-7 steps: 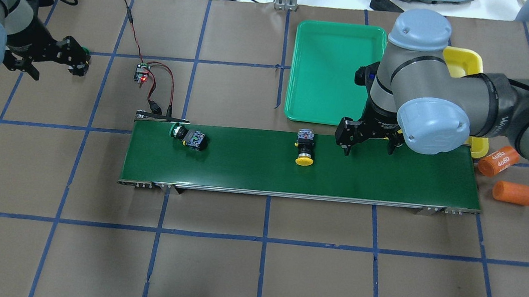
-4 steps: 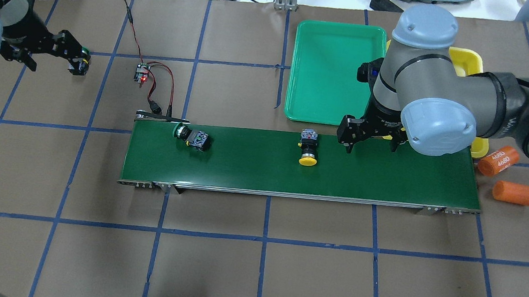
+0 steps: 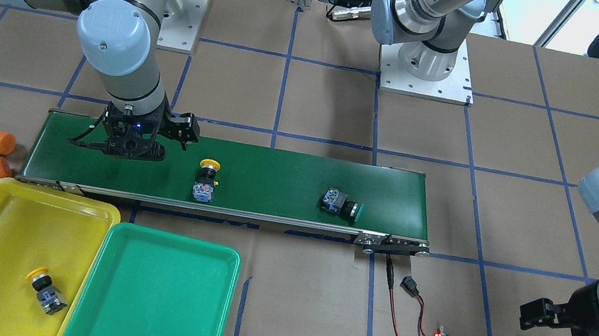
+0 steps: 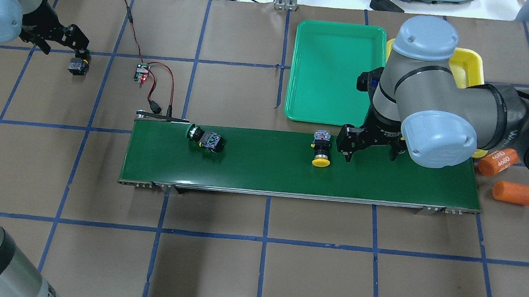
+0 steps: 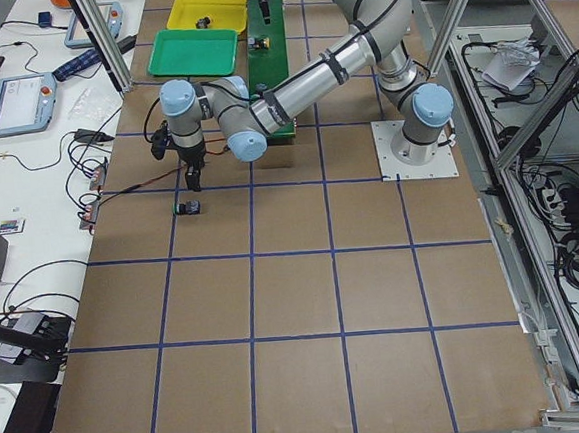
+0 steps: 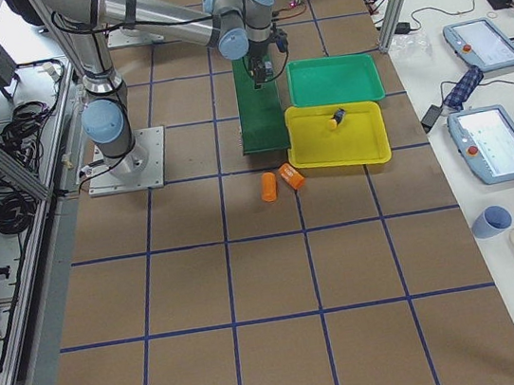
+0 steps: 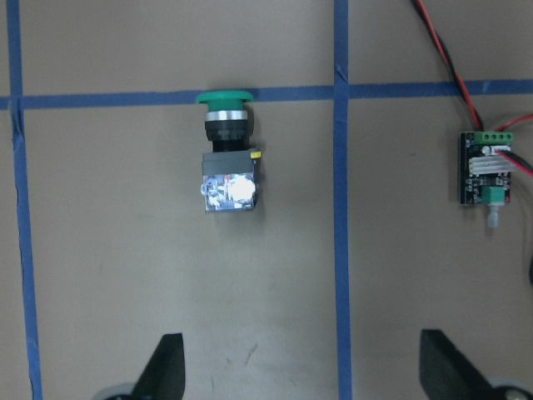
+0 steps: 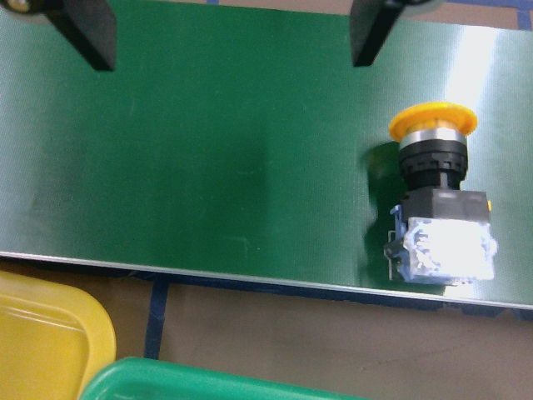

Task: Sort buttons by color to trays
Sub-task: 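Grasp second yellow button with right gripper while left grasps green button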

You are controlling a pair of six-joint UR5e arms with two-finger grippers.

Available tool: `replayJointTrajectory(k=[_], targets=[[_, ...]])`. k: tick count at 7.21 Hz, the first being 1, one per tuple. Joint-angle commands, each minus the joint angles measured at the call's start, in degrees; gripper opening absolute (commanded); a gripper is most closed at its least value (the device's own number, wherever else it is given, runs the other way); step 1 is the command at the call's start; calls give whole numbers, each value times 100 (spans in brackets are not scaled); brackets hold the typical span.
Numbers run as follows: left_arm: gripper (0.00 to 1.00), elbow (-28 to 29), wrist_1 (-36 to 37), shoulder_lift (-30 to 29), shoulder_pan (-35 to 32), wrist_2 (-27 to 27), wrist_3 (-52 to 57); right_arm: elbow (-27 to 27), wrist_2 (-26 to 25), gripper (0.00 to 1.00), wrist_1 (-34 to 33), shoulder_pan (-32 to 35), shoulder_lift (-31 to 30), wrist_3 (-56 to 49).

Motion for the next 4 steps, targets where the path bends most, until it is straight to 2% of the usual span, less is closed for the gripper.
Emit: replayJointTrajectory(k=[1,2,4], targets=[[100,352,82,-504,180,8,335,-99,120,100,-225,7,151,24],[100,571,74,-715,216,17,528,-196,339,100,-235,7,239,50],[100,722,47,-919,164,-1,530,-232,341,100,-401,7,415,59]])
